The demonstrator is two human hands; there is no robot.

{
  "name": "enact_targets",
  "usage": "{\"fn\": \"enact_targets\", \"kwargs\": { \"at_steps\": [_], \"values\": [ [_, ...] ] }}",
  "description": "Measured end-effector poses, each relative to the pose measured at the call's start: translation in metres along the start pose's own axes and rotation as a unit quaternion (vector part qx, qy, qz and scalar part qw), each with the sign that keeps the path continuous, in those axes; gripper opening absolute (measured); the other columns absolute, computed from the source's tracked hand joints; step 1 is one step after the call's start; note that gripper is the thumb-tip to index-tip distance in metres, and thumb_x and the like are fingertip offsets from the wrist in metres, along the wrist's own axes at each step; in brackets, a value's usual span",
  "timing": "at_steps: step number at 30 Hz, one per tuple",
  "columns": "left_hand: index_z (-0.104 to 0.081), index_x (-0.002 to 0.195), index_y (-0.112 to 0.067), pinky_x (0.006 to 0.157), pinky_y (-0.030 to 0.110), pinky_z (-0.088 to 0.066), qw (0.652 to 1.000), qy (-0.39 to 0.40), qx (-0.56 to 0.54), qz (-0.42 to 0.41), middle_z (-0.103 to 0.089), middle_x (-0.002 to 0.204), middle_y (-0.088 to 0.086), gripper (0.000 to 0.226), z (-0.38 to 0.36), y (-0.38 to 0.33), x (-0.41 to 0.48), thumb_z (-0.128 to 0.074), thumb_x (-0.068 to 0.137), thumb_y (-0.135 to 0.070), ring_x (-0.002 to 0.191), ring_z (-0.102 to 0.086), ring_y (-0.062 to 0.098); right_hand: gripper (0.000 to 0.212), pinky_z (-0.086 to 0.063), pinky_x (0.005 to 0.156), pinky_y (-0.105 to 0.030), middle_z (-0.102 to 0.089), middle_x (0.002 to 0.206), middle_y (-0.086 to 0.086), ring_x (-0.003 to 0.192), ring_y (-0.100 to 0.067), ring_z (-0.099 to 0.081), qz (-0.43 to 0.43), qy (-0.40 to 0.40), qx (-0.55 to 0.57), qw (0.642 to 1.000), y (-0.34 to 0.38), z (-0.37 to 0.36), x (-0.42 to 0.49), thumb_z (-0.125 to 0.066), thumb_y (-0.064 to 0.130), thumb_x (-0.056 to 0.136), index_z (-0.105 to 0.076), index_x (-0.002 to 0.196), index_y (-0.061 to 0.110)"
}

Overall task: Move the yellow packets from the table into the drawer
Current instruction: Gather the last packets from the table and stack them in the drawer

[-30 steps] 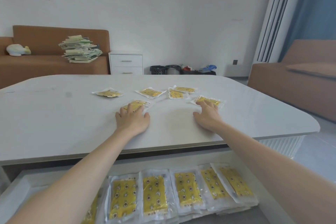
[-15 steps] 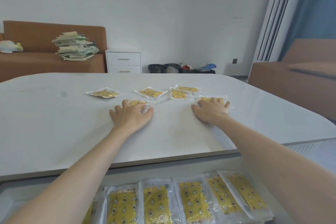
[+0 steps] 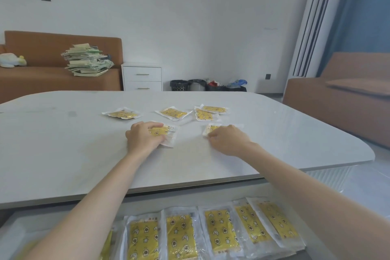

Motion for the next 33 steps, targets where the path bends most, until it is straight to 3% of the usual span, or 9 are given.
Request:
{"fn": "enact_targets", "kwargs": {
  "at_steps": [4,7,10,14,19,23,27,30,33],
  "values": [
    [-0.064,0.117,-0.029,0.097,0.029,-0.04,0.998,0.037,-0.043,-0.018,-0.057,0.129,0.002,0.047,-0.002,0.0,-0.002,-0.078,0.072,-0.023,0.124,-0.048,0.019,0.04,-0.044,0.09,-0.031,-0.056,0.132,0.003,0.123,-0.021,-0.048,-0.006,-0.039,0.091,0.995,0.008,0.023,0.011,-0.05,0.024,0.09,-0.055,0.129,0.028],
    [-0.051,0.13,-0.033,0.097,0.031,-0.038,0.995,0.093,-0.04,-0.015,-0.052,0.136,0.002,0.067,-0.009,0.003,-0.001,-0.079,0.07,-0.033,0.128,-0.045,0.016,0.061,-0.035,0.107,-0.04,-0.039,0.147,-0.001,0.138,-0.024,-0.028,-0.062,0.111,0.052,0.99,-0.002,0.008,0.023,-0.049,0.025,0.088,-0.032,0.146,0.023],
    [-0.042,0.135,-0.037,0.101,0.033,-0.039,0.993,0.115,-0.024,-0.005,-0.052,0.136,0.004,0.083,-0.011,0.002,0.0,-0.078,0.061,-0.044,0.127,-0.047,0.016,0.061,-0.034,0.107,-0.041,-0.037,0.146,-0.002,0.133,-0.027,-0.035,-0.089,0.179,0.024,0.98,-0.008,-0.002,0.029,-0.053,0.037,0.084,-0.037,0.14,0.019],
    [-0.039,0.136,-0.037,0.102,0.035,-0.04,0.99,0.137,-0.026,0.003,-0.051,0.136,0.004,0.085,-0.014,0.004,0.002,-0.08,0.062,-0.043,0.124,-0.049,0.017,0.058,-0.047,0.08,-0.026,-0.057,0.111,-0.002,0.095,-0.018,-0.056,-0.107,0.122,0.071,0.984,-0.007,0.003,0.031,-0.07,0.043,0.076,-0.05,0.119,0.009],
    [-0.046,0.131,-0.033,0.094,0.031,-0.044,0.987,0.125,-0.093,-0.029,-0.053,0.124,-0.006,0.065,-0.012,0.002,0.002,-0.077,0.075,-0.021,0.102,-0.05,0.012,0.034,-0.039,0.052,-0.022,-0.051,0.084,-0.002,0.07,-0.015,-0.051,-0.133,0.056,0.236,0.961,0.001,-0.002,0.025,-0.073,0.029,0.077,-0.048,0.09,0.01],
    [-0.047,0.132,-0.029,0.102,0.03,-0.04,0.981,0.092,-0.168,-0.03,-0.051,0.136,-0.006,0.049,-0.006,0.001,0.003,-0.062,0.088,-0.013,0.121,-0.049,0.014,0.025,-0.043,0.059,-0.025,-0.058,0.092,-0.008,0.079,-0.023,-0.056,-0.162,-0.072,0.463,0.868,0.002,-0.002,0.027,-0.055,0.026,0.091,-0.058,0.102,0.005],
    [-0.05,0.131,-0.022,0.096,0.015,-0.03,0.963,0.067,-0.262,-0.021,-0.045,0.141,-0.007,0.043,0.005,-0.003,-0.002,-0.057,0.092,-0.006,0.137,-0.034,0.012,0.016,-0.052,0.069,-0.035,-0.059,0.081,-0.008,0.072,-0.024,-0.058,-0.194,-0.039,0.632,0.749,0.026,-0.025,0.029,-0.054,0.016,0.095,-0.053,0.081,0.009],
    [-0.056,0.124,-0.028,0.075,-0.001,-0.037,0.956,0.067,-0.284,-0.019,-0.051,0.13,-0.002,0.04,0.009,-0.005,-0.005,-0.06,0.09,-0.007,0.119,-0.044,0.007,0.01,-0.052,0.091,-0.049,-0.065,0.089,-0.012,0.088,-0.03,-0.064,-0.175,-0.027,0.681,0.71,0.049,-0.032,0.03,-0.052,0.011,0.096,-0.058,0.096,0.003],
    [-0.059,0.12,-0.031,0.07,0.005,-0.037,0.954,0.08,-0.289,-0.011,-0.052,0.118,-0.01,0.036,0.009,-0.005,-0.004,-0.061,0.09,-0.012,0.111,-0.04,0.0,0.019,-0.052,0.089,-0.052,-0.066,0.106,-0.014,0.098,-0.032,-0.066,-0.171,-0.035,0.704,0.689,0.065,-0.035,0.032,-0.052,0.017,0.096,-0.054,0.114,0.011]
  ]
}}
Point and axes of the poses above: each hand's wrist, its own x-axis towards the middle knuckle, its own z-axis out of the back of the hand, y = z × x, the point moved 6 cm from there along x, towards the middle knuckle
